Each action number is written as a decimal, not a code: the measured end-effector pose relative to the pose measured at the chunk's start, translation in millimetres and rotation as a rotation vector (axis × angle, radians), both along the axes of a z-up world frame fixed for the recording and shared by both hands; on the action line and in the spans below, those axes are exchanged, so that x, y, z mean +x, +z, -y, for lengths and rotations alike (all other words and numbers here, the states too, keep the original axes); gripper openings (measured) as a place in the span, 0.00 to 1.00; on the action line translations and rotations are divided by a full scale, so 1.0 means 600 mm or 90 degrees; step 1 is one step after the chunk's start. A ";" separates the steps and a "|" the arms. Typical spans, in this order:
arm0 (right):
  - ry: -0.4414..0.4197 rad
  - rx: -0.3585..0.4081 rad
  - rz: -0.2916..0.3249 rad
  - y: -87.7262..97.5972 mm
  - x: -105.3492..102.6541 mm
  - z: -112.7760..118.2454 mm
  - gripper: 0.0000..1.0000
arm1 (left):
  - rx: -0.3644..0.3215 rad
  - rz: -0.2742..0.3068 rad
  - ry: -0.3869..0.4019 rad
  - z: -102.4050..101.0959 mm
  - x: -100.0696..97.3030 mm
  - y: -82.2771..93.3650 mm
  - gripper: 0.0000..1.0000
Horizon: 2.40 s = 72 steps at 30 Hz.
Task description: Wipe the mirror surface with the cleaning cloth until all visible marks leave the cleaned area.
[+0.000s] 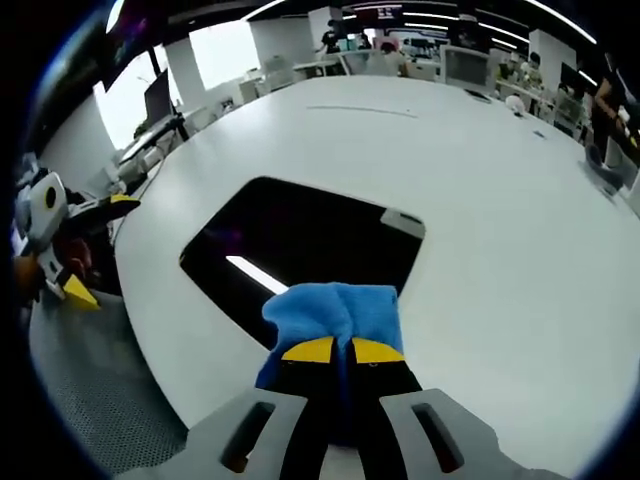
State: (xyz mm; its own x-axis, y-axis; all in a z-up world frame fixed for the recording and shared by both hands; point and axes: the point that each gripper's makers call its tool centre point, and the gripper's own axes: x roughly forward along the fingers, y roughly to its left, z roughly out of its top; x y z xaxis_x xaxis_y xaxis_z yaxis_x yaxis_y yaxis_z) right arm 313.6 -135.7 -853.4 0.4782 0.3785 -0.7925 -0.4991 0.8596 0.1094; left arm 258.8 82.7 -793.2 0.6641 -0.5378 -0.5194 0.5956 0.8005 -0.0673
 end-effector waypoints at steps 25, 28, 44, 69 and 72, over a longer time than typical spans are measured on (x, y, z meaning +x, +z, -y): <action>0.017 0.004 -0.005 0.000 -0.002 -0.025 0.00 | -0.003 0.003 0.000 0.000 0.001 0.001 0.99; 0.024 0.004 -0.005 0.000 -0.003 -0.036 0.00 | -0.005 0.003 0.003 0.000 0.001 0.001 0.99; 0.051 0.013 -0.005 0.000 -0.002 -0.090 0.00 | -0.009 0.006 0.005 -0.001 0.002 0.003 0.99; 0.093 0.008 -0.011 0.000 0.005 -0.143 0.00 | -0.012 0.015 0.005 0.000 0.003 0.008 0.99; 0.093 0.010 -0.013 0.000 0.006 -0.146 0.00 | -0.012 0.016 0.005 0.000 0.003 0.009 0.99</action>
State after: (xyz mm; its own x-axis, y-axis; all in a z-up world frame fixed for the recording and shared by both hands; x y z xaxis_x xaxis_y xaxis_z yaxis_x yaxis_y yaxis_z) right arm 317.2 -48.2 -853.7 0.4012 0.4553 -0.7948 -0.6162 0.7762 0.1336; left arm 260.8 82.6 -787.6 0.6809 -0.5427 -0.4917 0.5914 0.8035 -0.0678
